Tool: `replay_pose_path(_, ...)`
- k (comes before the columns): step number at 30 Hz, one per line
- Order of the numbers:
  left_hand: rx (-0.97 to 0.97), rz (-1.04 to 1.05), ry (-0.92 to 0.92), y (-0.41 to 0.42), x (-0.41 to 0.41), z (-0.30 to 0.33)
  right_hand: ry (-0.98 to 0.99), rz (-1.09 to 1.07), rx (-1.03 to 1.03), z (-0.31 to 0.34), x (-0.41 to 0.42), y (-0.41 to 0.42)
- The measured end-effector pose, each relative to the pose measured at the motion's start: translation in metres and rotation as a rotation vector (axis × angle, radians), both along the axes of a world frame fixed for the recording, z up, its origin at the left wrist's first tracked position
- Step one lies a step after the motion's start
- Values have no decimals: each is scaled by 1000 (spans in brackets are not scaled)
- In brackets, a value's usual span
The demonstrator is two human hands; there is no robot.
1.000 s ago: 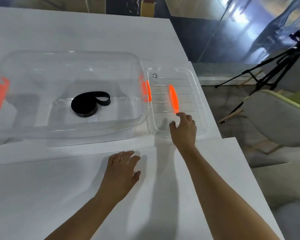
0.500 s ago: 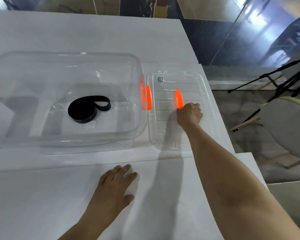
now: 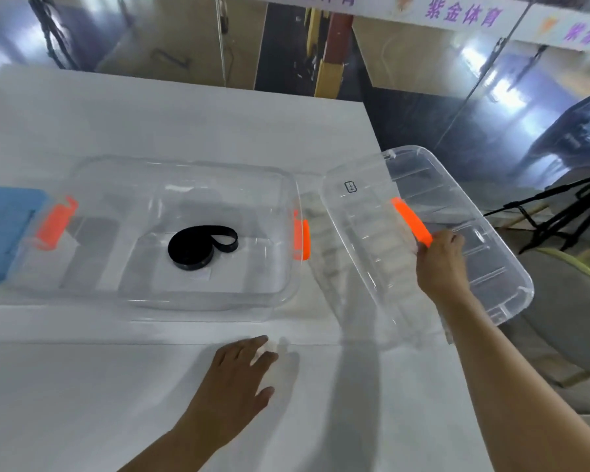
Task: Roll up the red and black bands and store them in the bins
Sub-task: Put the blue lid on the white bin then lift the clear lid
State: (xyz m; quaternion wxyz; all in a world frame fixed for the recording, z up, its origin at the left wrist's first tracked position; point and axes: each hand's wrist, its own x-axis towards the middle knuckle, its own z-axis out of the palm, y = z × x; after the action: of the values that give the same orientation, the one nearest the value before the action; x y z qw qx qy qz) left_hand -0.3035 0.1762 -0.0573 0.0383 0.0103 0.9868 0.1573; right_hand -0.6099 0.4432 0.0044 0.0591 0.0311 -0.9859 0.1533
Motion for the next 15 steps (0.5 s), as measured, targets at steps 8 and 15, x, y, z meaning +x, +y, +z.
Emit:
replay_pose_path(8,108,168,175,-30,22,88,67,341,-35,87,22,-33)
replay_pose_path(15,90,362,314,-110,33,138,41,564,42,113,45,-134)
